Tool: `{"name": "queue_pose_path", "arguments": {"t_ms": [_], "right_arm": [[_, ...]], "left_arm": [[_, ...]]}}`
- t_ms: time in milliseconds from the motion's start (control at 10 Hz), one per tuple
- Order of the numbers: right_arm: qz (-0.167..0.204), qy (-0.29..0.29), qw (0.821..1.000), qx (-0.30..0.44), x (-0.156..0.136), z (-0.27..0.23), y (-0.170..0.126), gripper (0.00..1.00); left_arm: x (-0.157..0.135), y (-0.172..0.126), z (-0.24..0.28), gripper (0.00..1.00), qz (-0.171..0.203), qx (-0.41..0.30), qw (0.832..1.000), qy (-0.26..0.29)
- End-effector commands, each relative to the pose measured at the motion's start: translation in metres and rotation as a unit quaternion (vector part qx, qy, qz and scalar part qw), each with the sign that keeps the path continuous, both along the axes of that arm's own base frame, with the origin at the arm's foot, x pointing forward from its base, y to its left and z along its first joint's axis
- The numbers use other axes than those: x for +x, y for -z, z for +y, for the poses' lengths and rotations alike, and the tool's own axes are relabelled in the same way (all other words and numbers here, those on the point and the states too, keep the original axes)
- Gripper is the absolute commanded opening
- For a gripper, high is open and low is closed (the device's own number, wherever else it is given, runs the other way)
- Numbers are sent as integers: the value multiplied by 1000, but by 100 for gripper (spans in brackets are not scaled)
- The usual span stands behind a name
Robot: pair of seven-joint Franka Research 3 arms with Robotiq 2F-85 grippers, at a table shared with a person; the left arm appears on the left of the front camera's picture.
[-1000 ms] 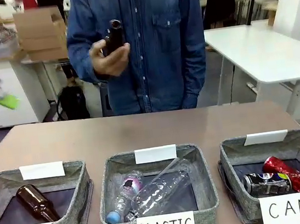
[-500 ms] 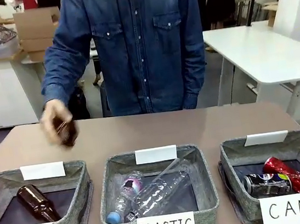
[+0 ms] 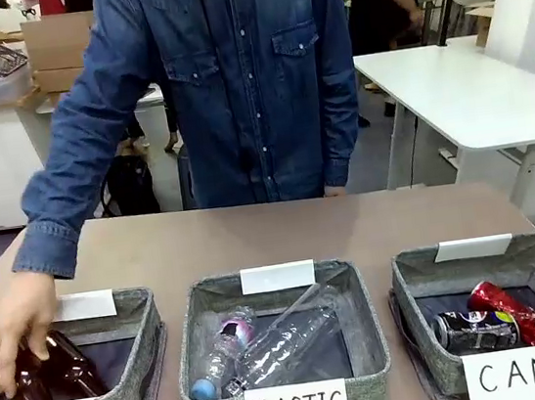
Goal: Sort the can waste into the basket.
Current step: Pick up the can waste from the table and place it in the right Fabric basket.
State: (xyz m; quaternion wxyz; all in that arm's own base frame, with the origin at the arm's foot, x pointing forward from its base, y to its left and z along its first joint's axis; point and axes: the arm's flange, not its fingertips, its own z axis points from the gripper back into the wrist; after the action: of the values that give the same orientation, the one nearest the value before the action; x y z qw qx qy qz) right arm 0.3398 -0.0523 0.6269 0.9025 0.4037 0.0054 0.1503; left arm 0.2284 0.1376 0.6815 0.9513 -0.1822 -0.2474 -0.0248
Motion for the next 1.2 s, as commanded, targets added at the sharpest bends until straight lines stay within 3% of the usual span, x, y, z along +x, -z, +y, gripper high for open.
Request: {"name": "queue_pose_path", "arguments": {"t_ms": [0, 300, 400, 900, 1100], "right_arm": [[-7, -5, 1000, -6, -2, 0, 2, 100], [0, 0, 1000, 0, 0, 0, 0, 100], [0, -27, 1000, 3, -3, -1, 0, 100], [14, -35, 999, 0, 3, 13, 8, 100], [8, -53, 998, 16, 7, 30, 12, 100]], "left_arm": [[6, 7, -23, 100, -10, -14, 1000, 15], [27, 30, -80, 100, 11, -79, 996, 28], [32, 40, -96, 100, 14, -99, 994, 32], [53, 91, -182, 100, 30, -120, 990, 71], [65, 138, -235, 100, 77, -126, 984, 99]]}}
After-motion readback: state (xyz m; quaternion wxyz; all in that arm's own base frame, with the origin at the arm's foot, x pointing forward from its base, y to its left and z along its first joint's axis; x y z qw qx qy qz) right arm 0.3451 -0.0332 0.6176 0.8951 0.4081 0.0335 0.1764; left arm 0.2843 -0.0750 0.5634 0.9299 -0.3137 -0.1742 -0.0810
